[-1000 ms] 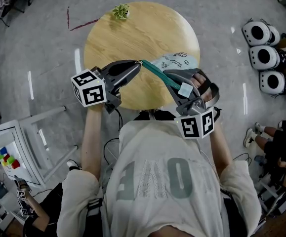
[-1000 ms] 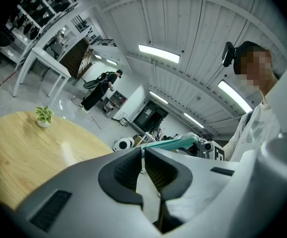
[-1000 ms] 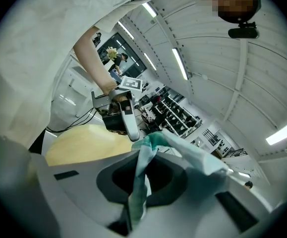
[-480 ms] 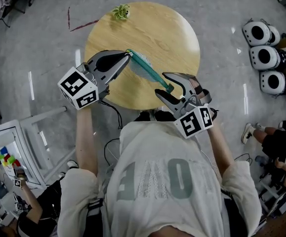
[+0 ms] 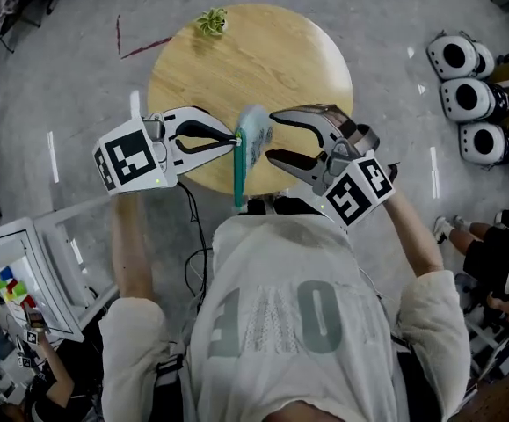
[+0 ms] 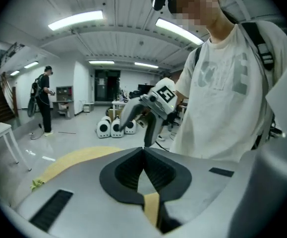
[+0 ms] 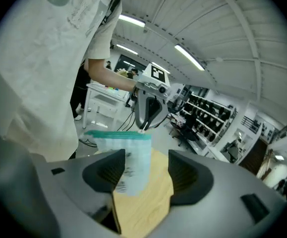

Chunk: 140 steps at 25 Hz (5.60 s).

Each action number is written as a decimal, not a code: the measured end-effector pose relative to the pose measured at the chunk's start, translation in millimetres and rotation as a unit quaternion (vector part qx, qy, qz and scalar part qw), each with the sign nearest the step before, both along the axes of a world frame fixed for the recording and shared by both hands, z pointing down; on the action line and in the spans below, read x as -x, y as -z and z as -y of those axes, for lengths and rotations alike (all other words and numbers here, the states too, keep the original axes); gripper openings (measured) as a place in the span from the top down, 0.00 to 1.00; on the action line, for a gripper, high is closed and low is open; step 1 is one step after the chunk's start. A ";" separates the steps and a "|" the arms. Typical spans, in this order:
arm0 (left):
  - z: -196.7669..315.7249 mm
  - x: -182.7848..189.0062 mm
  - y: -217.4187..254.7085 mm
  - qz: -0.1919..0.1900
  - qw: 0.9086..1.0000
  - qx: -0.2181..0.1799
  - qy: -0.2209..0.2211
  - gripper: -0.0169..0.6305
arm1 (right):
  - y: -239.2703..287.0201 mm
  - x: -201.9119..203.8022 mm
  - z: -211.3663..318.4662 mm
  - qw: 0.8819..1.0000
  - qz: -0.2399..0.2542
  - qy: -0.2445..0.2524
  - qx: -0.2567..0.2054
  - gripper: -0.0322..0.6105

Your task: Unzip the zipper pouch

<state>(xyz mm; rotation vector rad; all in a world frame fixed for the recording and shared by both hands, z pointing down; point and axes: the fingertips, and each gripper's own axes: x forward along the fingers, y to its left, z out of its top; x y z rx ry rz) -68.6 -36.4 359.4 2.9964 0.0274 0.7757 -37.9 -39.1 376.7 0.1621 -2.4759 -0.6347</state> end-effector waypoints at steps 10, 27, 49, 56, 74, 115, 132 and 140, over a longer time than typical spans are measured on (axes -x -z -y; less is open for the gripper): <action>-44.0 -25.0 -8.0 0.024 0.996 0.016 -0.087 0.93 | -15.2 15.7 -42.4 0.973 -0.123 0.186 0.068 0.54; -41.3 -31.2 -20.1 0.055 0.994 0.017 -0.090 0.93 | -37.4 24.0 -48.9 0.959 -0.156 0.217 0.090 0.83; 4.4 -32.6 -31.7 0.086 0.969 -0.229 0.026 0.93 | -41.0 -6.1 25.3 0.940 0.005 -0.015 0.340 0.87; 2.4 -17.8 -38.3 0.099 0.970 -0.220 0.036 0.93 | -42.0 -34.7 46.7 0.941 0.017 -0.064 0.332 0.87; 3.9 -6.2 -40.4 0.102 0.972 -0.204 0.060 0.93 | -41.5 -88.2 71.0 0.945 0.019 -0.133 0.298 0.87; 34.2 61.0 -13.7 -0.118 0.891 -0.117 0.422 0.87 | -229.7 -89.2 90.8 0.677 0.193 -0.518 0.486 0.81; 48.9 71.8 23.2 -0.167 0.859 -0.154 0.459 0.87 | -137.8 -115.2 143.3 0.757 0.218 -0.527 0.319 0.53; 73.2 83.8 76.1 -0.171 0.762 -0.248 0.574 0.91 | 24.5 -107.2 153.4 0.811 0.321 -0.472 0.126 0.67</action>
